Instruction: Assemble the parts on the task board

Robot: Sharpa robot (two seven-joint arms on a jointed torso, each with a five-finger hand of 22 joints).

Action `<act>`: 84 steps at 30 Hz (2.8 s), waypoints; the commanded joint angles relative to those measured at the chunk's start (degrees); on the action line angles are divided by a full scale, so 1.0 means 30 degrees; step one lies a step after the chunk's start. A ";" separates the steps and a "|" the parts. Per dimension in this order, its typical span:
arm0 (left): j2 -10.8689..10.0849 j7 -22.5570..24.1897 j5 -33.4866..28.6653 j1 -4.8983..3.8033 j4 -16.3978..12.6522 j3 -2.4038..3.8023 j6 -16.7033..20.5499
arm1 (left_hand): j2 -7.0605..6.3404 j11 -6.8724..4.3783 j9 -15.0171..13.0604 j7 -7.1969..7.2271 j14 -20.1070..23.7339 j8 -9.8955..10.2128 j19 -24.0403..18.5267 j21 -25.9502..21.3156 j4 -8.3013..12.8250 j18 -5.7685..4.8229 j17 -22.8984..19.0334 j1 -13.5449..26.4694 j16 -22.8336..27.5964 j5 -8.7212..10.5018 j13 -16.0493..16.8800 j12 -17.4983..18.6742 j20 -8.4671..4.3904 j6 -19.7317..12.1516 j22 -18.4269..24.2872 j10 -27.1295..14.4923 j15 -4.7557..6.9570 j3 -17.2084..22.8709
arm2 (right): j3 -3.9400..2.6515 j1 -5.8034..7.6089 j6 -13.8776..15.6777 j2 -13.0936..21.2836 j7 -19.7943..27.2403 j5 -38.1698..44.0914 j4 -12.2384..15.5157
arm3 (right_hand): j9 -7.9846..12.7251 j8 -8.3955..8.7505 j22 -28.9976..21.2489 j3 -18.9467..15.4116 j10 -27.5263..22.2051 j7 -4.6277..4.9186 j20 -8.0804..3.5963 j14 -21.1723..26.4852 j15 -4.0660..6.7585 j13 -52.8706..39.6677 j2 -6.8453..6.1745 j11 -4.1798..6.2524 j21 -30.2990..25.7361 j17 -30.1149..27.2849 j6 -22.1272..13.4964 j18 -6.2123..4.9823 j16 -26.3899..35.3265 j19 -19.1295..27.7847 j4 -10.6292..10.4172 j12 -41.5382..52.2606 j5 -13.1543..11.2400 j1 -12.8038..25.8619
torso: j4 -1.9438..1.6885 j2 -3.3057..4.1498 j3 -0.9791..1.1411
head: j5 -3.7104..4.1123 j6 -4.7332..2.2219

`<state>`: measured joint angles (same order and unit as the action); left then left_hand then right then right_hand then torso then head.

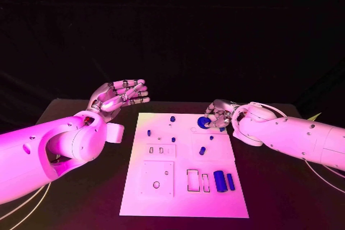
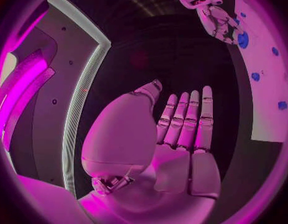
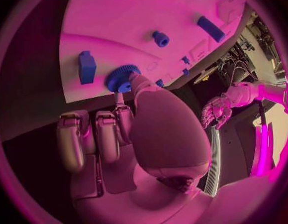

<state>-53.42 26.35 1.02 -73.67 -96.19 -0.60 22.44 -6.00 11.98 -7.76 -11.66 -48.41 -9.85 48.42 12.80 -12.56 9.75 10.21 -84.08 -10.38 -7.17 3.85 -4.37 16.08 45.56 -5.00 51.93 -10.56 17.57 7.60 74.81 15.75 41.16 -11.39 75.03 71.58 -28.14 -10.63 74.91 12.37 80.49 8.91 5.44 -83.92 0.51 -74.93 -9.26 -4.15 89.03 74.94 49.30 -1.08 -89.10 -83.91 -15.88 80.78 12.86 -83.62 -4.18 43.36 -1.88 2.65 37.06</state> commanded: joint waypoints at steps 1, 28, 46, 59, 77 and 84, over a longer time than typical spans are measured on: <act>0.0016 0.0061 0.0081 -0.0021 -0.0037 0.0015 -0.0354 | -0.0152 0.0063 0.0001 -0.0905 0.0136 -0.0078 0.0144 0.0083 0.0013 0.0219 0.0033 -0.0053 0.0074 0.0117 -0.0012 0.0089 -0.0006 0.0013 0.0022 0.0110 0.0051 0.0081 | 0.0049 -0.0103 0.0103 -0.0025 -0.0579 0.1609 0.0193 | 0.0020 -0.0108 0.4765 0.0123 0.0150 0.0010 0.0070 -0.1901 -0.0102 -0.1644 -0.0168 0.0022 0.0101 0.4451 0.0176 0.0283 -0.0085 -0.1899 0.0040 0.0074 0.0044 0.0086 | 0.0001 0.0003 0.0008 | 0.0004 -0.0022; -0.0029 0.0006 0.0081 -0.0021 -0.0009 0.0015 -0.0419 | -0.0137 0.0070 0.0005 -0.0929 0.0135 -0.0073 0.0148 0.0083 0.0043 0.0222 0.0056 -0.0082 0.0074 0.0131 -0.0015 0.0109 -0.0008 -0.0002 0.0030 0.0101 0.0053 0.0111 | 0.0053 -0.0185 0.3501 0.0582 -0.1030 0.3328 0.2262 | 0.0227 -0.0491 0.4985 0.3208 0.1130 -0.0397 -0.0219 -0.1964 0.0222 -0.2624 -0.0335 0.0405 0.0286 0.4737 0.1879 0.0346 -0.0196 -0.2009 0.0370 0.0872 0.1464 0.0640 | 0.0013 -0.0008 0.0008 | -0.0026 -0.0039; -0.0019 -0.0089 0.0081 -0.0023 -0.0031 0.0015 -0.0483 | -0.0121 0.0072 0.0007 -0.0932 0.0137 -0.0073 0.0153 0.0084 0.0082 0.0223 0.0075 -0.0126 0.0075 0.0129 -0.0016 0.0119 -0.0008 -0.0008 0.0036 0.0101 0.0052 0.0148 | 0.0054 -0.0080 0.4479 -0.1479 -0.2495 0.5632 0.3640 | 0.0265 -0.0456 0.4978 0.3693 0.1181 -0.0398 -0.0238 -0.1974 0.0229 -0.2683 -0.0426 0.0406 0.0279 0.4779 0.1898 0.0344 -0.0212 -0.2005 0.0453 0.0898 0.1175 0.1081 | -0.0041 0.0004 -0.0002 | 0.0071 -0.0114; 0.0050 -0.0118 0.0081 -0.0025 -0.0039 0.0015 -0.0516 | -0.0117 0.0073 0.0007 -0.0931 0.0141 -0.0073 0.0155 0.0085 0.0108 0.0223 0.0085 -0.0153 0.0078 0.0127 -0.0016 0.0124 -0.0008 -0.0010 0.0039 0.0103 0.0051 0.0169 | 0.0169 -0.0338 0.4370 -0.3288 -0.2887 0.5796 0.2183 | 0.0277 -0.0433 0.4957 0.3782 0.1179 -0.0391 -0.0238 -0.1969 0.0226 -0.2682 -0.0436 0.0401 0.0261 0.4759 0.1872 0.0338 -0.0205 -0.1994 0.0480 0.0891 0.1115 0.1154 | -0.0034 0.0041 0.0015 | -0.0008 -0.0008; 0.0087 -0.0137 0.0081 -0.0027 -0.0023 0.0015 -0.0538 | -0.0117 0.0073 0.0007 -0.0931 0.0141 -0.0073 0.0155 0.0085 0.0108 0.0223 0.0085 -0.0153 0.0078 0.0127 -0.0016 0.0124 -0.0008 -0.0010 0.0039 0.0103 0.0051 0.0169 | 0.0249 -0.0681 0.3597 -0.4151 -0.2929 0.5547 0.1124 | 0.0303 -0.0383 0.4942 0.3906 0.1201 -0.0359 -0.0229 -0.1972 0.0209 -0.2716 -0.0502 0.0374 0.0247 0.4772 0.1812 0.0333 -0.0209 -0.1987 0.0513 0.0911 0.1023 0.1343 | -0.0012 0.0010 0.0027 | -0.0150 0.0131; 0.0096 -0.0147 0.0081 -0.0027 0.0002 0.0015 -0.0537 | -0.0117 0.0073 0.0007 -0.0931 0.0141 -0.0073 0.0155 0.0085 0.0108 0.0223 0.0085 -0.0153 0.0078 0.0127 -0.0016 0.0124 -0.0008 -0.0010 0.0039 0.0103 0.0051 0.0169 | 0.0288 -0.0786 0.3344 -0.4339 -0.2870 0.5414 0.0951 | 0.0308 -0.0373 0.4934 0.3933 0.1202 -0.0352 -0.0225 -0.1972 0.0202 -0.2720 -0.0531 0.0366 0.0241 0.4772 0.1803 0.0331 -0.0209 -0.1983 0.0523 0.0911 0.0986 0.1406 | -0.0022 0.0021 0.0021 | -0.0153 0.0143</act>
<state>-53.25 25.60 1.02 -73.68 -96.12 -0.61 21.86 -6.20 11.98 -7.76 -11.66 -48.41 -9.85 48.42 12.80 -12.24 9.74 10.37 -84.29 -10.38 -7.17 3.85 -4.37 16.08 45.56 -4.97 51.93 -10.56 17.88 8.43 72.58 27.34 28.25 -20.20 91.16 74.56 -27.09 -11.39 74.91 23.84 83.51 8.41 5.02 -83.93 0.94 -74.95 -11.25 -2.97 89.69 74.91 54.00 -0.39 -89.54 -83.90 -14.39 83.29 16.02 -79.37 -4.24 43.40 -1.80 2.20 37.45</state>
